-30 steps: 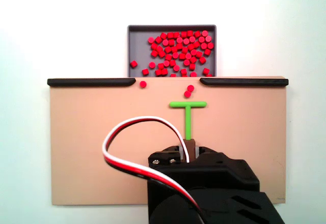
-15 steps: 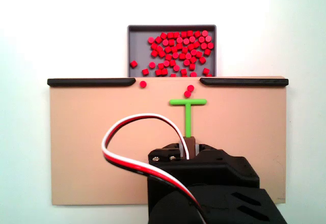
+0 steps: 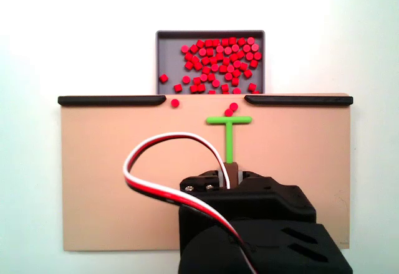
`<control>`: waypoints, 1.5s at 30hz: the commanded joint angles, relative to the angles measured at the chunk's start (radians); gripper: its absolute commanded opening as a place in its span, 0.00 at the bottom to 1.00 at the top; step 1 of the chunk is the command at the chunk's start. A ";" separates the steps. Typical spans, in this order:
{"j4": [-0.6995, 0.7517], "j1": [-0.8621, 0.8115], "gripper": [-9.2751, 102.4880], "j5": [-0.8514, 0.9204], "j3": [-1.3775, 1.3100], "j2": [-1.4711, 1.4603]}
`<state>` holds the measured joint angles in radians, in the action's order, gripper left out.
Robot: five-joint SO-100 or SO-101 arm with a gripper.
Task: Push granules from bottom to the grey container
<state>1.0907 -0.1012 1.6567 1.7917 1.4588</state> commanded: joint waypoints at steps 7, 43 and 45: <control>-0.003 0.017 0.08 -0.026 -0.032 -0.038; -0.002 0.052 0.08 -0.058 -0.155 -0.135; 0.003 0.052 0.08 -0.058 -0.167 -0.140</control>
<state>1.0922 -0.0583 1.6076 1.6414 1.3376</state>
